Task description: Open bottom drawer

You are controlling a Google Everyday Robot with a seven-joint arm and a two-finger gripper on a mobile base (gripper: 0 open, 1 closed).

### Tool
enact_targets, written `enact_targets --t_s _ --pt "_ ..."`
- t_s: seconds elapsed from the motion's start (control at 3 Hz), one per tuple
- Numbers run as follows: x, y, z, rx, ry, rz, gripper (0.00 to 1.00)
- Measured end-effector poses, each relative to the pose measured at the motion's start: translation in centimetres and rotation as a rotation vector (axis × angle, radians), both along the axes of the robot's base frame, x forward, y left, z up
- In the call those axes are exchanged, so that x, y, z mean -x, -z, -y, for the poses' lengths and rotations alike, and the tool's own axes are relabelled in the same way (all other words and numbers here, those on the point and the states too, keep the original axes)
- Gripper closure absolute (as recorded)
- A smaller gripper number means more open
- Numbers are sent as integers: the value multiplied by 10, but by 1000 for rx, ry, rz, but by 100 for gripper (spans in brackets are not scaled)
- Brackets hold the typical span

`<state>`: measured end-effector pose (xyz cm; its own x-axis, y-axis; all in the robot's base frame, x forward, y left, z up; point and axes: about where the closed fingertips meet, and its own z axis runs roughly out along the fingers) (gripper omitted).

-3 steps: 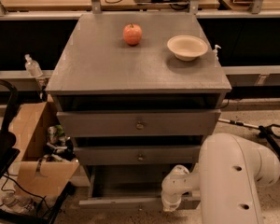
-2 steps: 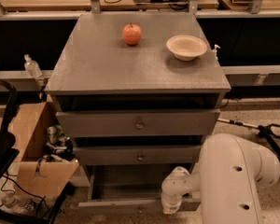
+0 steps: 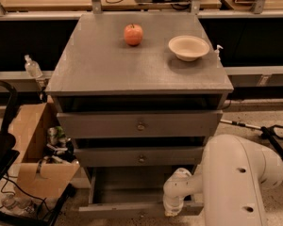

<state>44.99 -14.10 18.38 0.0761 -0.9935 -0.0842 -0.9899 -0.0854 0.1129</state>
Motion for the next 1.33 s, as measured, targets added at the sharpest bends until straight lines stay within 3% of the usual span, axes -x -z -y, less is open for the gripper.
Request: enact_targets --t_s 1.33 --pt "6 0 -1 -1 -9 -18 100"
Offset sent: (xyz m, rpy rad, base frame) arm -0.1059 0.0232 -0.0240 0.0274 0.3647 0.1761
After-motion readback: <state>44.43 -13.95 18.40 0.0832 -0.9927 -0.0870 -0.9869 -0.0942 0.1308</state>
